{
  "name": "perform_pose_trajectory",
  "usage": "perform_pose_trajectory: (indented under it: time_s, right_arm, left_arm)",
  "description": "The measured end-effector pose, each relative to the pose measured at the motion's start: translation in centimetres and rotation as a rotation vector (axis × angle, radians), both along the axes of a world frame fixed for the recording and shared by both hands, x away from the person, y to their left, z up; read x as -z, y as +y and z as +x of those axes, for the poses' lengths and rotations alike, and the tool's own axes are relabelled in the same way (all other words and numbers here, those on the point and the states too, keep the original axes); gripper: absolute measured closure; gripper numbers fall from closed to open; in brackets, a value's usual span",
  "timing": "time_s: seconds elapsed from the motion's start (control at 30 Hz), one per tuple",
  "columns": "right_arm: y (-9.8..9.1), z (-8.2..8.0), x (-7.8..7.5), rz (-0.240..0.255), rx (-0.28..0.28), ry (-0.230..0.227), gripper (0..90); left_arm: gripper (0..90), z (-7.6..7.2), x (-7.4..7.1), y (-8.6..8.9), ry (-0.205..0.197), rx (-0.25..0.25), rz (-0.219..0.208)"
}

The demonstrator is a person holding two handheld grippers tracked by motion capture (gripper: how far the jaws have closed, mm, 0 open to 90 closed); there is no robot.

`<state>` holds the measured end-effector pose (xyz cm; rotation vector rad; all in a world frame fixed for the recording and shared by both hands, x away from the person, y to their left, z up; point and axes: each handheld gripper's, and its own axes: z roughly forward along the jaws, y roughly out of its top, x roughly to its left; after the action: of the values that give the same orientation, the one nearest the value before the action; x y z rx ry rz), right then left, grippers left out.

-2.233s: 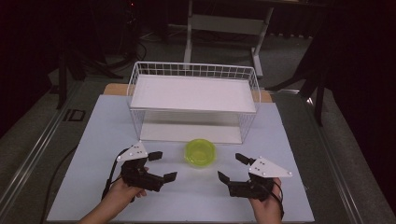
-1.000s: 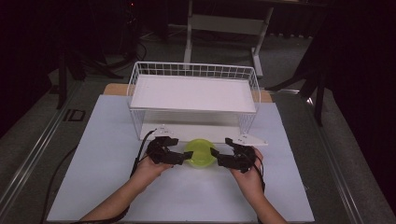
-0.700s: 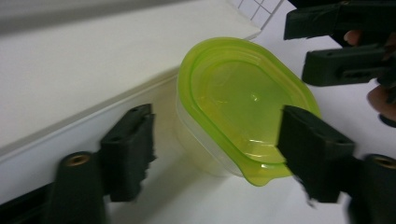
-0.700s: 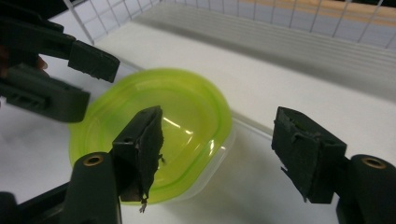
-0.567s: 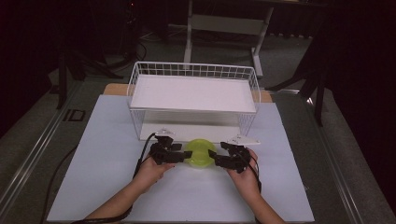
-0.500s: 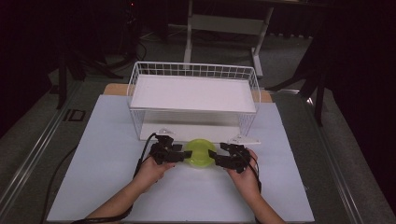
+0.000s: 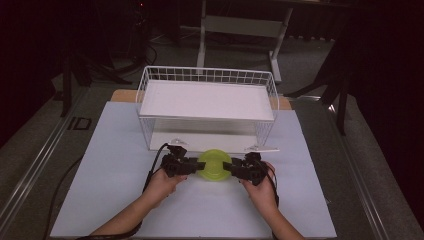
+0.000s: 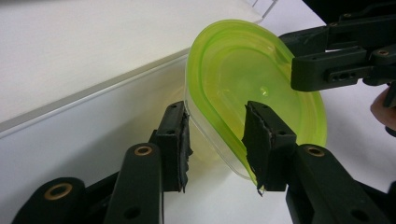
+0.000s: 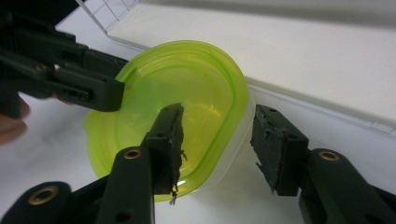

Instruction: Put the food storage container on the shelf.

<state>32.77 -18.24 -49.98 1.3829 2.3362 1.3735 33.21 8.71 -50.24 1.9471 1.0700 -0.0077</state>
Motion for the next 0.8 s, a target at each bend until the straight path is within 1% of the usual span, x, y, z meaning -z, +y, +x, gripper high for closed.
perform_pose_trajectory:
  time_s: [0.1,0.2,0.27,0.3,0.33,0.37,0.43,0.47,0.53,0.6,0.67,0.7,0.73,0.77,0.8]
  right_arm:
    - [0.0,-0.4,-0.1,0.004,0.001,0.006,56.1]
    - [0.2,-1.0,-0.4,-0.018,0.000,-0.014,58.5]
    - [0.1,-1.3,-0.5,-0.015,0.000,-0.019,63.6]
    - [0.0,-1.5,-0.6,-0.029,0.005,-0.029,70.5]
    - [0.0,-1.7,-0.6,-0.033,-0.001,-0.036,70.9]
    - [0.0,-2.0,-0.5,-0.027,0.001,-0.047,71.6]
    - [-0.1,-2.5,-0.4,-0.028,0.010,-0.054,72.9]
    - [-0.1,-2.5,-0.4,-0.028,0.010,-0.054,72.9]
    - [-0.1,-2.9,-0.4,-0.022,0.004,-0.047,74.2]
    - [-0.1,-3.1,-0.5,-0.023,-0.003,-0.039,75.0]
    - [0.1,-3.4,-0.4,-0.026,-0.005,-0.030,76.8]
    - [0.1,-3.6,-0.3,-0.026,-0.005,-0.029,77.4]
    - [0.1,-3.7,-0.2,-0.016,0.002,-0.024,78.2]
    - [0.0,-3.8,-0.2,-0.009,0.003,-0.014,79.6]
    - [0.0,-3.9,-0.2,-0.008,0.002,-0.016,79.7]
  left_arm:
    - [63.7,-0.3,0.0,0.0,0.006,0.005,-0.010]
    - [65.1,-0.9,-0.1,0.0,-0.001,0.012,0.000]
    - [65.8,-1.3,-0.1,0.1,-0.007,0.004,0.013]
    - [67.7,-1.5,-0.1,0.1,0.001,0.004,-0.001]
    - [68.5,-1.8,-0.1,0.1,-0.009,0.001,0.002]
    - [68.9,-2.1,-0.1,0.0,-0.022,0.002,0.006]
    - [70.5,-2.6,-0.1,-0.1,-0.025,0.004,0.000]
    - [71.1,-2.6,-0.1,-0.1,-0.025,0.004,0.000]
    - [72.1,-3.2,-0.1,-0.1,-0.040,-0.006,0.008]
    - [74.1,-3.4,-0.2,-0.1,-0.038,-0.014,0.008]
    - [77.6,-3.7,-0.3,-0.1,-0.050,-0.024,0.024]
    - [78.1,-3.8,-0.3,-0.1,-0.046,-0.026,0.026]
    - [79.0,-3.9,-0.4,-0.1,-0.034,-0.035,0.024]
    - [80.8,-4.1,-0.4,-0.1,-0.038,-0.041,0.028]
    - [80.9,-4.3,-0.4,-0.1,-0.045,-0.042,0.034]
